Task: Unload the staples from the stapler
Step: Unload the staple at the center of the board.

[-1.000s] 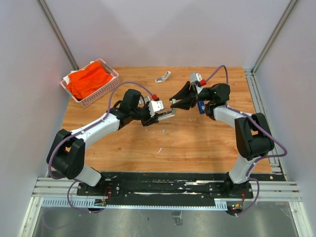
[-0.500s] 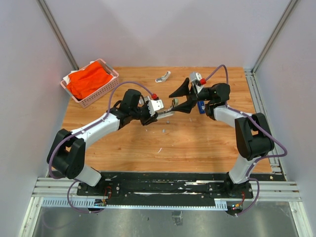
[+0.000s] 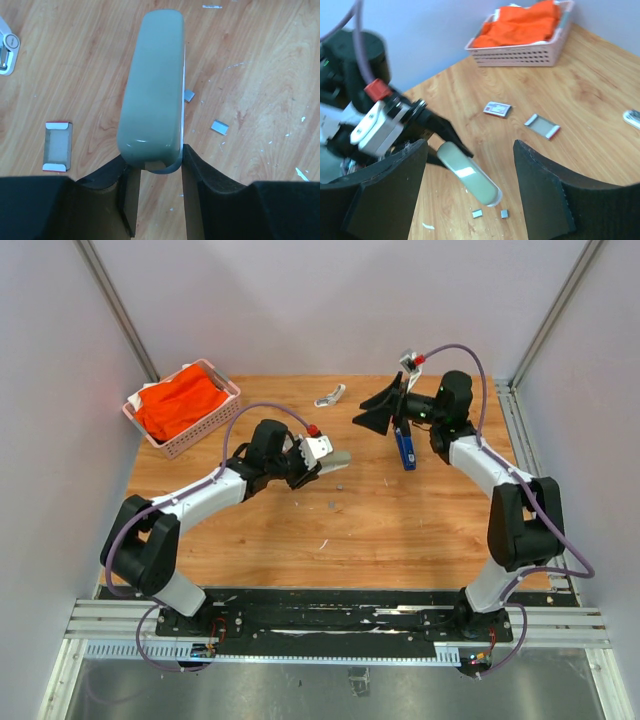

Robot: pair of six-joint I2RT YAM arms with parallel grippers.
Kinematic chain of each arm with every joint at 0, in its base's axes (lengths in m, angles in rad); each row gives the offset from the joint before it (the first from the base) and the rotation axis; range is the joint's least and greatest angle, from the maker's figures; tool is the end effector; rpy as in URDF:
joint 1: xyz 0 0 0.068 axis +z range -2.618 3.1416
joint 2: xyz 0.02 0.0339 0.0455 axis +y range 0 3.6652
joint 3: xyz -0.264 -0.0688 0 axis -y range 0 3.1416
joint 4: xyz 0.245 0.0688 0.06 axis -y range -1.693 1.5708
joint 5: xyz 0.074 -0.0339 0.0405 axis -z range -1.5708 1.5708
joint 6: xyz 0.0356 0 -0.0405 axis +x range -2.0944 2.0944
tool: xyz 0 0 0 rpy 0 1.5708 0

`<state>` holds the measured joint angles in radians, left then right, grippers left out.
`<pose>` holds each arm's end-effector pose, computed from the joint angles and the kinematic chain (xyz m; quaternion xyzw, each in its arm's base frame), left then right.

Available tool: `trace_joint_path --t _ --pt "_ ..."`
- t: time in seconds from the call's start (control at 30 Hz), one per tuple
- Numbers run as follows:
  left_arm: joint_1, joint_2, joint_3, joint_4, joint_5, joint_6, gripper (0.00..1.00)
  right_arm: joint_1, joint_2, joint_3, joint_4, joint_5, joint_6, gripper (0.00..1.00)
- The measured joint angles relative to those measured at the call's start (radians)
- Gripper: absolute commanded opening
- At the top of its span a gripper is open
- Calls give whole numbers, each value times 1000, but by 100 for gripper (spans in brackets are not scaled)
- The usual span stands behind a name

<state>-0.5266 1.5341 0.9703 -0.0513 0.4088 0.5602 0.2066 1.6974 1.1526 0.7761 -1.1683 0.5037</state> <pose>0.2839 -0.1814 0.2356 0.5295 0.6960 -0.1727 0.4533 0.3648 0.1099 0.3199 -0.3510 0.5761 0.5484 0.4941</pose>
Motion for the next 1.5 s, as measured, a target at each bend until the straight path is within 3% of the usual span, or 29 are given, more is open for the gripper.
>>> trace_joint_path --t 0.1,0.2,0.47,0.73,0.93,1.17,1.5 --pt "0 6 0 14 -13 -8 0 0 -13 108 -314 102 -98 70" --pt "0 16 0 21 -23 -12 0 0 -35 131 -485 156 -170 69" --pt "0 20 0 29 -21 -19 0 101 -71 63 -686 232 -401 75" --pt "0 15 -3 18 42 -25 0 239 -150 -138 -568 238 -708 79" --pt "0 -2 -6 -4 85 -41 0 282 -152 -157 -515 314 -944 79" --pt "0 -13 -9 -20 115 -53 0 334 -147 -193 -460 420 -1048 79" --pt "-11 -19 -19 -45 124 -52 0 357 -147 -230 -369 490 -1049 77"
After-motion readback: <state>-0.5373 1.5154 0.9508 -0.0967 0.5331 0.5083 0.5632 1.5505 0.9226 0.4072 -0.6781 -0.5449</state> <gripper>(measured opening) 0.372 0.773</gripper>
